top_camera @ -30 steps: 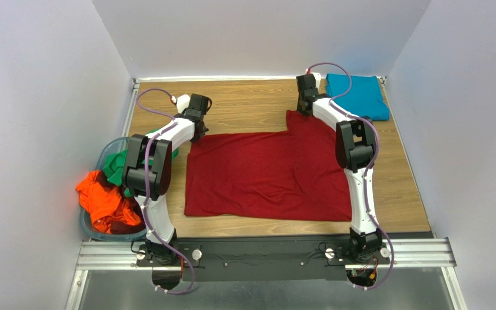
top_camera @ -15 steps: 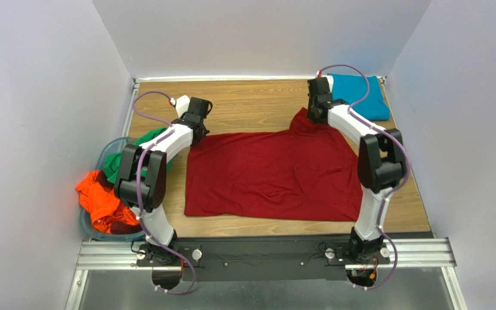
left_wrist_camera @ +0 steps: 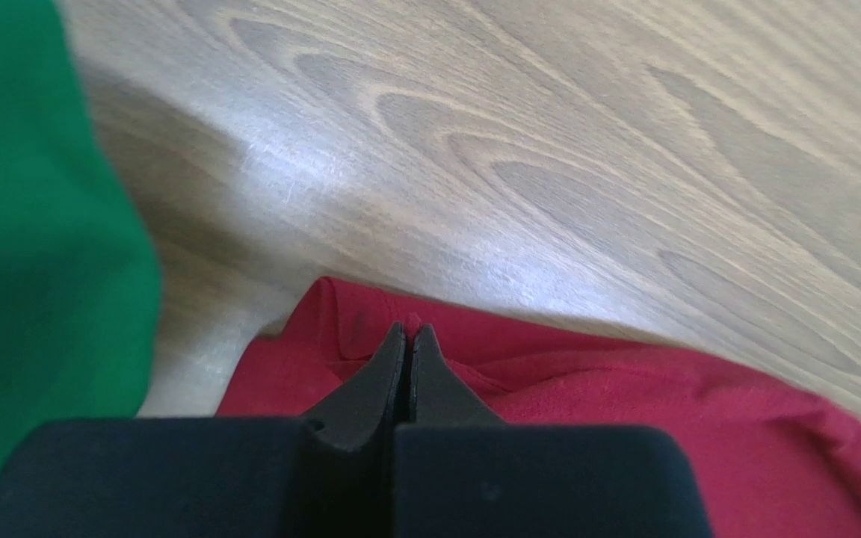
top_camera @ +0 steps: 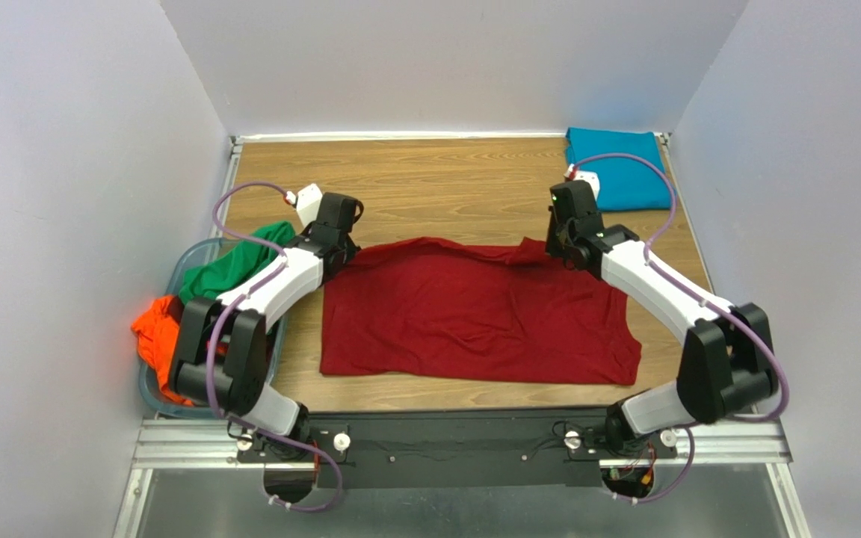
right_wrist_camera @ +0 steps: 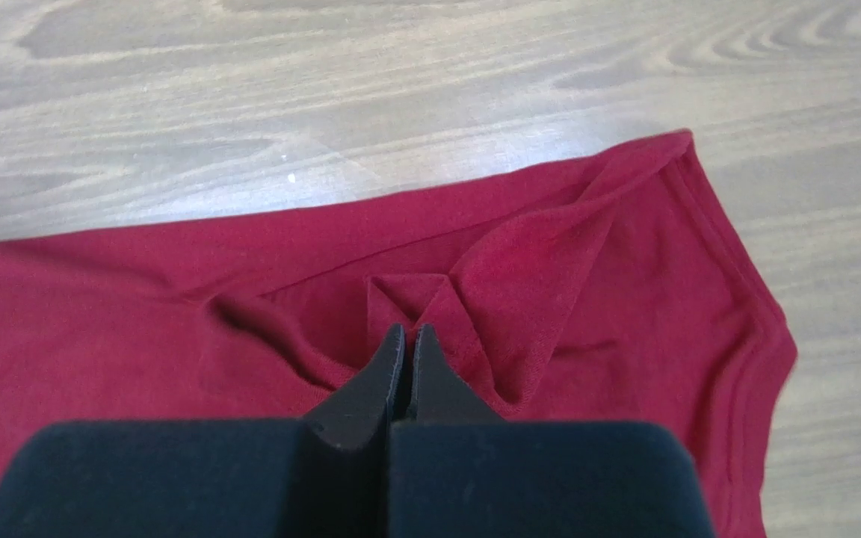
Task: Fold and stack the t-shirts
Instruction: Fold the tshirt
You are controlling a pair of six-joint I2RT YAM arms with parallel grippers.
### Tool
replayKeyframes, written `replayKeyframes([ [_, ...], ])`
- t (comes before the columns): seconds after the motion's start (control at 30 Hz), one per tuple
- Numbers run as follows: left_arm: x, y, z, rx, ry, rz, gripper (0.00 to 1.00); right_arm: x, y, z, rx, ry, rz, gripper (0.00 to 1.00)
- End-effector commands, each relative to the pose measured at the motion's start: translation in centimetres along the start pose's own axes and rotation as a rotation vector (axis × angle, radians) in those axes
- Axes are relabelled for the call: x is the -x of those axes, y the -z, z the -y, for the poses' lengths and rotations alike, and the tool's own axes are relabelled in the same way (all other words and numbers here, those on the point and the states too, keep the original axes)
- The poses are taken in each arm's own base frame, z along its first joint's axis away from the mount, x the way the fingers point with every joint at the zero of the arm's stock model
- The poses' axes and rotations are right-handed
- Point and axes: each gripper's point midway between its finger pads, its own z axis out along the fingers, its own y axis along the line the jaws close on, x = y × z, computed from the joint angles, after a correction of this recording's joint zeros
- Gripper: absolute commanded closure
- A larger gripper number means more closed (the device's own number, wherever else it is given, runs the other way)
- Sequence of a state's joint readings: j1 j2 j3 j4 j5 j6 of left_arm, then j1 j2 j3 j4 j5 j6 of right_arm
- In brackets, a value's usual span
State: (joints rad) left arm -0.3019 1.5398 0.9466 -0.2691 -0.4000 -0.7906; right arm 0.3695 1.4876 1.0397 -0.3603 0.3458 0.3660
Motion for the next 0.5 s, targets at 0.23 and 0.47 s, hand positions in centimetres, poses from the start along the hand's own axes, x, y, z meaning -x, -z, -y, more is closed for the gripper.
replayKeyframes([
  [0.23, 0.3, 3.3, -1.7, -0.048, 0.090, 0.078, 1.00, -2.4, 5.7, 1.4, 0.047, -0.029, -0.023, 0.99],
  [0.47, -0.5, 4.0, -2.5, -0.061, 0.096, 0.081, 1.00, -3.1, 8.1, 2.4, 0.056, -0.027, -0.029, 0.99],
])
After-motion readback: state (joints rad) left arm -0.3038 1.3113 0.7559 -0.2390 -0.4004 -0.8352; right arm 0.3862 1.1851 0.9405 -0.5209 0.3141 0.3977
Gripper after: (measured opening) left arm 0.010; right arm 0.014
